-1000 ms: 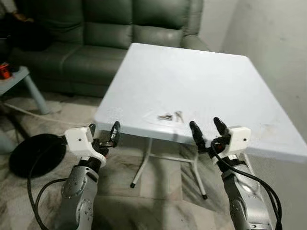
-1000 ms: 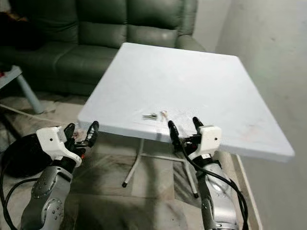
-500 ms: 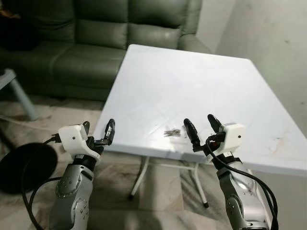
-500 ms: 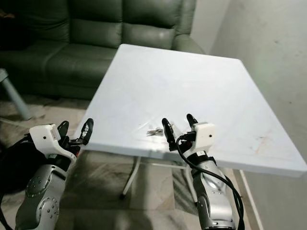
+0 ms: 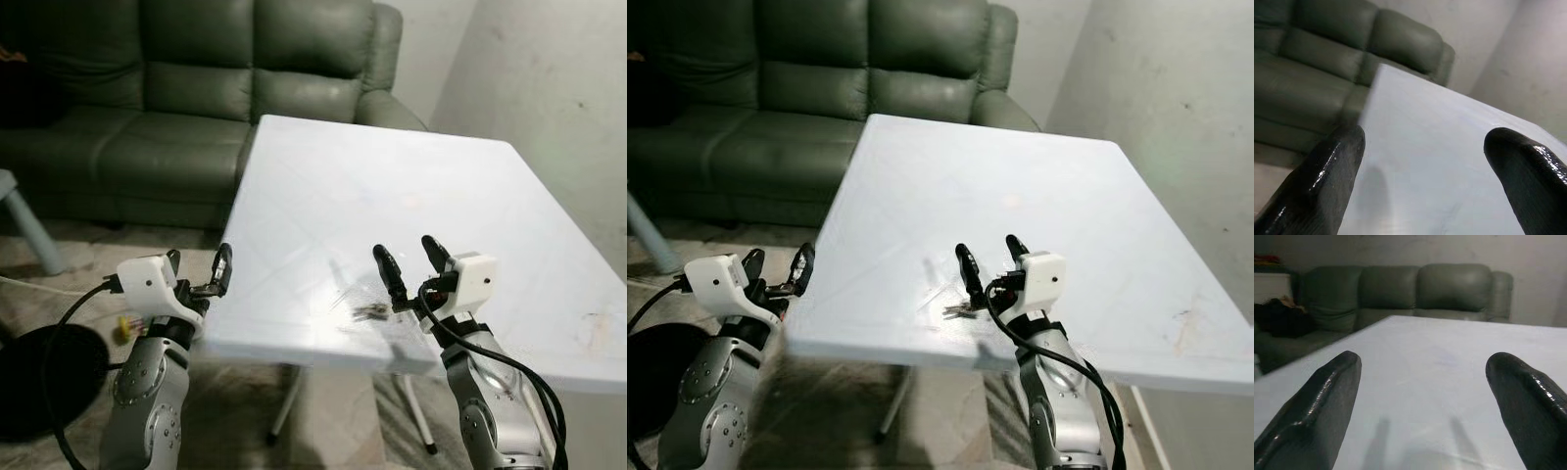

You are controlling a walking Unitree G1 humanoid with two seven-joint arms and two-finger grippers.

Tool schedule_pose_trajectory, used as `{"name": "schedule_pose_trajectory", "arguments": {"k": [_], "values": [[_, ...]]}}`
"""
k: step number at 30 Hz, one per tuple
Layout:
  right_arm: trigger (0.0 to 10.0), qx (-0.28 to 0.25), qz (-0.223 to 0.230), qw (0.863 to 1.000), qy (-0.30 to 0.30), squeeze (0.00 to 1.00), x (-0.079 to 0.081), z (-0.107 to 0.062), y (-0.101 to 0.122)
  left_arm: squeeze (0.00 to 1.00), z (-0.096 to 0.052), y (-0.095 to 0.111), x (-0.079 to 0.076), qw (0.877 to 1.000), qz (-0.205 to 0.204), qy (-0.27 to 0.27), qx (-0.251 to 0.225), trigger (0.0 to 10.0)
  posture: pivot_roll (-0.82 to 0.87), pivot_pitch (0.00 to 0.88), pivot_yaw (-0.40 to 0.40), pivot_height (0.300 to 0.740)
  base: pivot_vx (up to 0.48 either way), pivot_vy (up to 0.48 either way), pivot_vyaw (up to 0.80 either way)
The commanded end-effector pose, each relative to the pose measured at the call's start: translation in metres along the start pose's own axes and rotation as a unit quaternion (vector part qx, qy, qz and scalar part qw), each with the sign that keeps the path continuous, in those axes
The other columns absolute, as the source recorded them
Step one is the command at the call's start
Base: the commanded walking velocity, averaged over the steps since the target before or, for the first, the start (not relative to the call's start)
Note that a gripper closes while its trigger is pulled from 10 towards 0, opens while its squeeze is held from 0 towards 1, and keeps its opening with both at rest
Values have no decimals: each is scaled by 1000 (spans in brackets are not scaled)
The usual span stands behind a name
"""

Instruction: Hang keys on a hook

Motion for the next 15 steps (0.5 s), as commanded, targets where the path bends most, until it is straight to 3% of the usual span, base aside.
{"name": "schedule_pose_trajectory", "arguments": {"k": [1, 7, 15], "values": [[10000, -6, 2, 1000, 5, 0, 1, 3, 5, 0, 1, 4, 1, 1000, 21, 2, 0, 10000, 43, 0, -84, 715, 0, 0, 0], [10000, 11, -7, 1000, 20, 0, 0, 2, 1, 0, -3, -3, -8, 999, 44, -27, 13, 10000, 42, 0, -83, 715, 0, 0, 0], [10000, 37, -56, 996, 53, 0, -14, 4, 0, 0, -16, -24, -30, 993, 64, -90, 51, 10000, 41, 0, -84, 715, 0, 0, 0]]}}
Point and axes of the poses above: a point about 5 cm out from each wrist's last joint towards the gripper, its own z axis pointing out of the wrist towards the gripper, its own y axis along the axis of the wrist's last joint, x = y × z, the point moved 1 cm from there along z, pointing out of the wrist towards the gripper, and after that the axes turned 4 degrees about -z, right-handed, at the moved point
